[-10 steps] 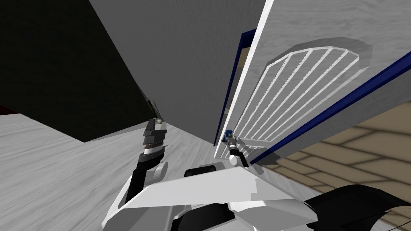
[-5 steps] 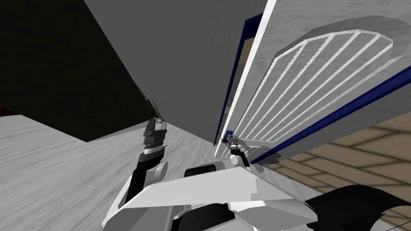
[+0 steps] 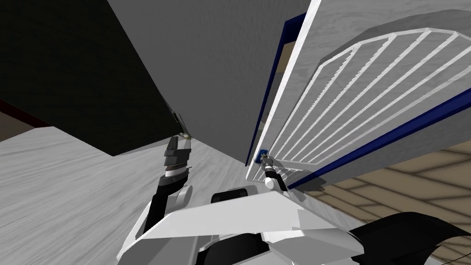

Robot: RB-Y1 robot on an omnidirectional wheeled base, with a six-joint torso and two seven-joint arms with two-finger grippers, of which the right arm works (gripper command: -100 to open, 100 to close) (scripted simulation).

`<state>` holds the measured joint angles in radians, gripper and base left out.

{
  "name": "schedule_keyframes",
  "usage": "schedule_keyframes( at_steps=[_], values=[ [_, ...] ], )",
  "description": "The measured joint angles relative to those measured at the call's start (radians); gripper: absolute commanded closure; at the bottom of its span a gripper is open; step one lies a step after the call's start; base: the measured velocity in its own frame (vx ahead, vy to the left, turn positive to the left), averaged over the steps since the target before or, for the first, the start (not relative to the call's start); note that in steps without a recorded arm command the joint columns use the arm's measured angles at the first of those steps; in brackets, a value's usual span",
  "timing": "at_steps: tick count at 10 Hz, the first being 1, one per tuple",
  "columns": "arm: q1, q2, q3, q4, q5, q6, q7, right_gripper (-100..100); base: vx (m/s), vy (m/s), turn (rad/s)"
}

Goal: Pull the door open

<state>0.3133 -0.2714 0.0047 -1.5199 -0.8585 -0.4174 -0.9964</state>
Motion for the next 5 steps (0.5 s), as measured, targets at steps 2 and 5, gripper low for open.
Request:
schedule_keyframes(
  at_steps=[2,5],
  values=[
    [-0.001,-0.03,0.017,0.01,-0.003,-0.008,-0.03,100,-0.265,-0.069,0.245],
    [0.003,-0.081,0.043,0.022,-0.011,-0.016,-0.082,100,-0.257,-0.065,0.247]
  ],
)
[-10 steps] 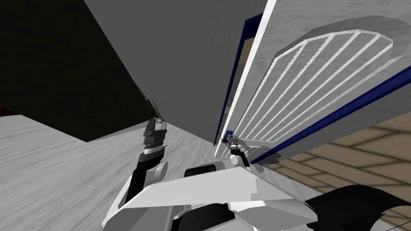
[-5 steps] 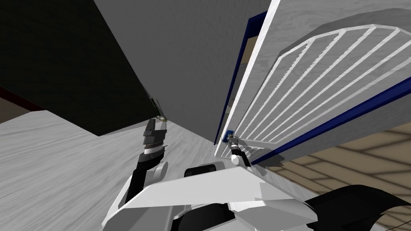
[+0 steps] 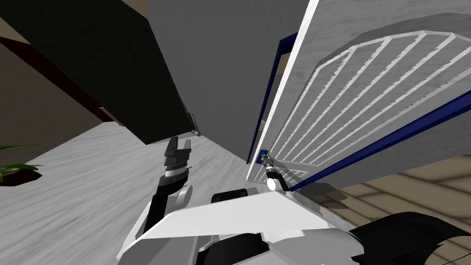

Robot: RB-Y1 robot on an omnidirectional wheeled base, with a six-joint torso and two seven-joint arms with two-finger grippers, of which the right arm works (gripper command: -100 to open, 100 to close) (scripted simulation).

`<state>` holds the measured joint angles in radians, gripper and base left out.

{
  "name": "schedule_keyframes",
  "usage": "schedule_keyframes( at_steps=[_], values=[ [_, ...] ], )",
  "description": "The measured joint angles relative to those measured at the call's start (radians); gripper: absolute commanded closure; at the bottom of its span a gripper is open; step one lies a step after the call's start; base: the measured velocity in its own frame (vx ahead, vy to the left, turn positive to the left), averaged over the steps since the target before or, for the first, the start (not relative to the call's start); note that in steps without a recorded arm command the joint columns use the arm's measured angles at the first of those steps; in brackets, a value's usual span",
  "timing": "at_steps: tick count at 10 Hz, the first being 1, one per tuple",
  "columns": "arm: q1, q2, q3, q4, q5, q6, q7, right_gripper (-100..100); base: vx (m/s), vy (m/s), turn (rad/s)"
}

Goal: Pull the door open

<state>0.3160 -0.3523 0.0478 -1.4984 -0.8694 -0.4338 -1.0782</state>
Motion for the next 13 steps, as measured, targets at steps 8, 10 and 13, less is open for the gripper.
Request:
schedule_keyframes(
  at_steps=[8,10,13],
  values=[
    [0.002,-0.098,0.058,0.013,-0.008,-0.028,-0.099,100,-0.201,-0.053,0.164],
    [0.015,-0.123,0.076,0.008,-0.006,-0.041,-0.121,100,-0.212,-0.027,0.13],
    [0.031,-0.154,0.101,0.003,-0.004,-0.058,-0.15,100,-0.208,-0.041,0.125]
  ],
)
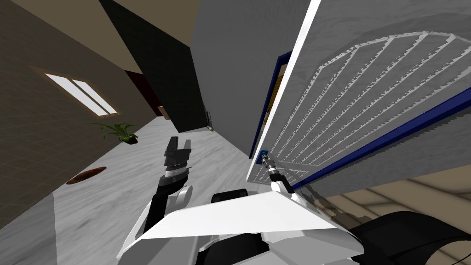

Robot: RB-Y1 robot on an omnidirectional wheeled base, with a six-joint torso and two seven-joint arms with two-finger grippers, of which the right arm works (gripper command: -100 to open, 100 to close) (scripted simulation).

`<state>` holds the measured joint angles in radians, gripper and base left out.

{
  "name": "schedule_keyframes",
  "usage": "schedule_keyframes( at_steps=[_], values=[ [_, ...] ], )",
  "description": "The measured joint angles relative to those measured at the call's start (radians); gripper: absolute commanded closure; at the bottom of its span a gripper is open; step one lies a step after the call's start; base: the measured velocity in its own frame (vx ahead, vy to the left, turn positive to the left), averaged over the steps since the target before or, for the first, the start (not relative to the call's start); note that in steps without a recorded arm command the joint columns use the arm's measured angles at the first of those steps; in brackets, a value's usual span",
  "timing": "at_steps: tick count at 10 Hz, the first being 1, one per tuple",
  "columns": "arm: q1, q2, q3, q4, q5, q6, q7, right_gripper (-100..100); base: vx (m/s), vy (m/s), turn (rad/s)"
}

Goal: Pull the door open

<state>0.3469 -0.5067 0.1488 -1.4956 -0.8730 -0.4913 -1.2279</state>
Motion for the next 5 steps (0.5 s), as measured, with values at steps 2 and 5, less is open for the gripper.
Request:
schedule_keyframes(
  at_steps=[2,5],
  values=[
    [0.006,-0.019,0.013,-0.005,0.001,-0.009,-0.017,100,-0.203,-0.035,0.115],
    [0.015,-0.038,0.027,-0.005,0.003,-0.019,-0.033,100,-0.139,-0.031,0.094]
  ],
)
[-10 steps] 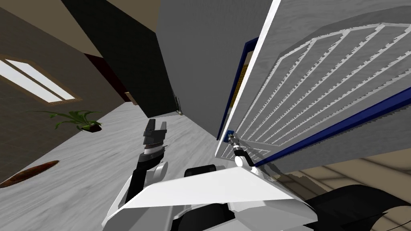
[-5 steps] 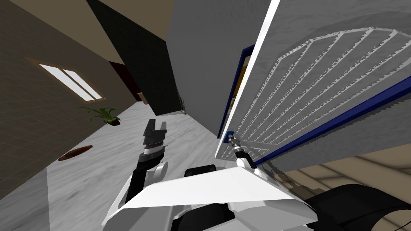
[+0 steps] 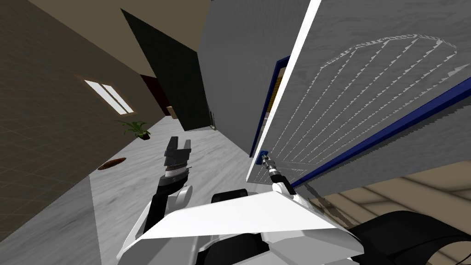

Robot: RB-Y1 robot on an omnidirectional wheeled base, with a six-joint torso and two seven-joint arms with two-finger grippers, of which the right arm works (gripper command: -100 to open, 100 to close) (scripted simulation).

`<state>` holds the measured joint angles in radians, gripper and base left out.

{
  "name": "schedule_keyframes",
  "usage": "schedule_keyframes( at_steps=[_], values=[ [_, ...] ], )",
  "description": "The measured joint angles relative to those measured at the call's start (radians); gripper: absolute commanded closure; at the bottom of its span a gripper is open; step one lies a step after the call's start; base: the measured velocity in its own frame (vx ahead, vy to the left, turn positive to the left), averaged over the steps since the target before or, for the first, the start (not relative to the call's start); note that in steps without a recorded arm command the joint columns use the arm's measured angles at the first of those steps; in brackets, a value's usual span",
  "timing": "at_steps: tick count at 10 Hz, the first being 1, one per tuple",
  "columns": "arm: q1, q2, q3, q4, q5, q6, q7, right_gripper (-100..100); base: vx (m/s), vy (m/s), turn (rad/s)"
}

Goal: Pull the door open

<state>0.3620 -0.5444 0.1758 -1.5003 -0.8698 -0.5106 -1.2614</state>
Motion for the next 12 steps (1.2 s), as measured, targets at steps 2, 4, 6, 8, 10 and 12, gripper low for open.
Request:
schedule_keyframes(
  at_steps=[2,4,6,8,10,12],
  values=[
    [0.003,-0.016,0.01,-0.002,0.003,-0.013,-0.016,100,-0.197,-0.037,0.113],
    [0.011,-0.035,0.024,-0.002,0.007,-0.028,-0.033,100,-0.202,-0.048,0.147],
    [0.021,-0.054,0.041,-0.006,0.012,-0.041,-0.051,100,-0.212,-0.067,0.127],
    [0.03,-0.073,0.054,-0.011,0.016,-0.053,-0.067,100,-0.203,-0.036,0.117],
    [0.035,-0.083,0.063,-0.011,0.018,-0.06,-0.078,100,-0.12,-0.02,0.081],
    [0.038,-0.098,0.07,-0.008,0.023,-0.073,-0.094,100,-0.182,-0.065,0.109]
  ],
)
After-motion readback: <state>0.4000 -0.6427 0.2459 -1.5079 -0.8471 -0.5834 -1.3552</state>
